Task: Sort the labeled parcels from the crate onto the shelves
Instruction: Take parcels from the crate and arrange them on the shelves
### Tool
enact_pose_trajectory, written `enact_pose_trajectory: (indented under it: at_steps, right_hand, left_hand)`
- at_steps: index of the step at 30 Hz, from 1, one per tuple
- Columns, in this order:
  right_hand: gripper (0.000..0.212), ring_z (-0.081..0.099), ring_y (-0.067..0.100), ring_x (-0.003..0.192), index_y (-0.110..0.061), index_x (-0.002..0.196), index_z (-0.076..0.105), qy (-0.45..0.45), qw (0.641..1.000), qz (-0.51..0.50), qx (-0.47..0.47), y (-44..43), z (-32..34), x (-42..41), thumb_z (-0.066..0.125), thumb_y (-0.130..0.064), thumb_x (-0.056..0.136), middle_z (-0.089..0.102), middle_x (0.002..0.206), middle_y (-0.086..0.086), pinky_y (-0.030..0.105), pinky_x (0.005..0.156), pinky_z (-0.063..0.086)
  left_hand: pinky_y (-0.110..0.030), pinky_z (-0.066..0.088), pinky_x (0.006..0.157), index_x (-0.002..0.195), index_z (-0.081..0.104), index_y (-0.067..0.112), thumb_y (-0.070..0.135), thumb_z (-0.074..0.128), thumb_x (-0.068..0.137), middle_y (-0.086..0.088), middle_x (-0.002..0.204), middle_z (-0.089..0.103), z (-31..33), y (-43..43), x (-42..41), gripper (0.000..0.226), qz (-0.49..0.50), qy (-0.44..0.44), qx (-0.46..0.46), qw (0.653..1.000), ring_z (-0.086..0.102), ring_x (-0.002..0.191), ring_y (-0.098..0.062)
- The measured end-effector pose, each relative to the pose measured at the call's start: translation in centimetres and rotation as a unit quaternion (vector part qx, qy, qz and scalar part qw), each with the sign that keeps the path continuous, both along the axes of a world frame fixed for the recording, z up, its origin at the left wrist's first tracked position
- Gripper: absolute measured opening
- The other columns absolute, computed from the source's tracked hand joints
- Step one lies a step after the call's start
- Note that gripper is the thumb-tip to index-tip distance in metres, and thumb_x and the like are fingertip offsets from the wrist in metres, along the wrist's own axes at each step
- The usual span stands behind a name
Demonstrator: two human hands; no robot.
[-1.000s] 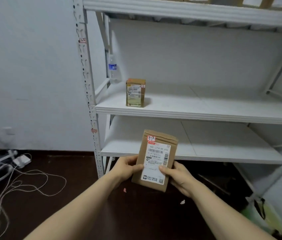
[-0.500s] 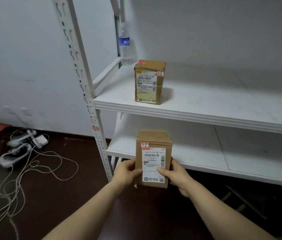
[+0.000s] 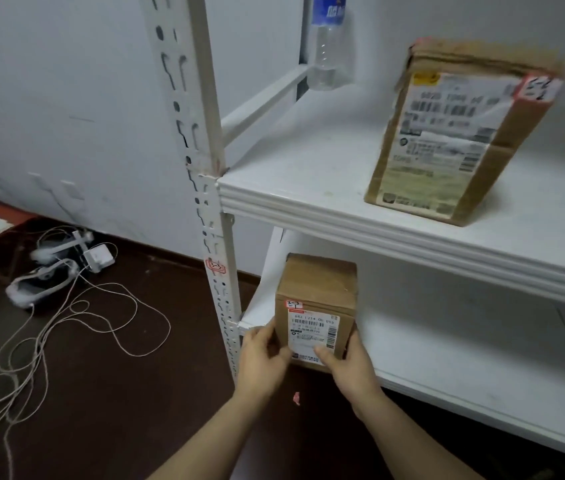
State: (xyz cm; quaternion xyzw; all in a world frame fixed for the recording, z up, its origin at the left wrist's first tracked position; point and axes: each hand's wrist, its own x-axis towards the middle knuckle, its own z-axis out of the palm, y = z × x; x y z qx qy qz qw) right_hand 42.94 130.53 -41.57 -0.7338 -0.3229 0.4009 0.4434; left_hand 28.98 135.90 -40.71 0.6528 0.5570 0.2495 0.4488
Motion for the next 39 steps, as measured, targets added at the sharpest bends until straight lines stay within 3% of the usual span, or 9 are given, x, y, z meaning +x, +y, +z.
enact_pose_trajectory:
  at_steps: [3,7,12,16,22,26,31,36,39]
  right_hand:
    - [0.059,0.053,0.008,0.109,-0.022,0.140,0.034,-0.020,1.000,0.004,0.017,3.0,-2.1,-0.4,0.062,-0.009,0.089,0.058,0.120,-0.006,0.019,0.091,0.042]
    - [0.069,0.055,0.009,0.108,-0.015,0.144,0.028,-0.062,0.998,-0.006,0.011,5.2,-4.9,-1.4,0.064,-0.003,0.086,0.056,0.117,-0.006,-0.005,0.067,0.036]
    - [0.058,0.055,0.020,0.120,-0.015,0.142,0.034,-0.102,0.994,-0.033,0.000,7.4,-6.7,-2.6,0.061,-0.015,0.091,0.058,0.127,0.001,0.020,0.088,0.040]
    - [0.058,0.056,0.023,0.119,-0.014,0.142,0.034,-0.123,0.992,-0.031,-0.016,8.8,-7.4,-3.6,0.060,-0.021,0.091,0.058,0.129,0.005,0.027,0.091,0.042]
    - [0.060,0.056,0.024,0.117,-0.016,0.142,0.032,-0.115,0.993,-0.026,-0.027,9.9,-7.6,-4.4,0.061,-0.020,0.090,0.058,0.128,0.005,0.032,0.094,0.044]
    - [0.074,0.051,0.027,0.125,-0.017,0.147,0.022,-0.107,0.993,-0.007,-0.046,9.5,-6.5,-4.3,0.065,-0.020,0.088,0.052,0.136,0.005,0.037,0.101,0.042]
    - [0.092,0.028,0.026,0.141,-0.018,0.152,-0.006,-0.078,0.991,0.021,-0.110,4.9,-1.7,-4.3,0.062,-0.027,0.091,0.017,0.159,0.006,0.032,0.106,0.034]
    - [0.083,0.053,0.033,0.120,-0.011,0.153,0.005,-0.094,0.984,0.028,-0.151,-1.9,6.3,-4.3,0.059,-0.031,0.093,0.028,0.152,0.009,0.032,0.085,0.047]
    - [0.079,0.046,0.032,0.128,-0.009,0.151,0.013,-0.088,0.984,0.021,-0.156,-5.4,10.0,-3.8,0.061,-0.032,0.092,0.032,0.150,0.009,0.026,0.085,0.042]
  left_hand:
    - [0.003,0.037,0.068,0.127,0.055,0.028,0.014,0.069,0.081,0.007,0.110,0.050,-1.8,2.4,0.5,0.050,0.014,-0.019,0.014,1.000,0.050,0.091,0.003]
    - [-0.006,0.044,0.072,0.106,0.053,0.039,-0.008,0.059,0.076,0.013,0.101,0.058,-3.6,4.0,0.6,0.056,0.039,-0.072,0.004,0.997,0.059,0.099,-0.007]
    - [-0.015,0.051,0.076,0.102,0.056,0.023,-0.010,0.055,0.085,0.006,0.089,0.063,-4.9,5.0,0.3,0.037,0.154,-0.190,-0.119,0.962,0.060,0.081,0.000]
    - [-0.036,0.049,0.096,0.114,0.059,0.005,-0.007,0.056,0.082,0.003,0.085,0.063,-6.8,6.2,-0.4,0.035,0.207,-0.172,-0.162,0.949,0.061,0.085,-0.013]
    - [-0.047,0.050,0.096,0.115,0.062,0.008,0.011,0.063,0.070,-0.004,0.097,0.070,-8.4,7.2,-1.2,0.045,0.196,-0.133,-0.204,0.950,0.065,0.100,-0.028]
    - [-0.043,0.049,0.098,0.126,0.055,0.008,0.006,0.063,0.081,-0.002,0.102,0.065,-7.0,6.9,-1.5,0.046,0.193,-0.118,-0.199,0.954,0.063,0.103,-0.023]
    - [-0.035,0.047,0.098,0.127,0.056,0.010,0.007,0.061,0.085,0.005,0.095,0.060,-1.9,4.3,-2.3,0.042,0.139,-0.036,-0.177,0.974,0.061,0.105,-0.020]
    - [-0.027,0.045,0.080,0.091,0.064,0.016,0.008,0.059,0.083,-0.002,0.092,0.059,6.3,-1.0,-3.0,0.013,-0.009,0.095,-0.126,0.987,0.060,0.098,-0.021]
    - [-0.024,0.042,0.074,0.096,0.065,0.011,0.010,0.058,0.082,-0.007,0.097,0.066,10.6,-4.2,-2.4,0.015,-0.092,0.148,-0.098,0.980,0.061,0.099,-0.024]
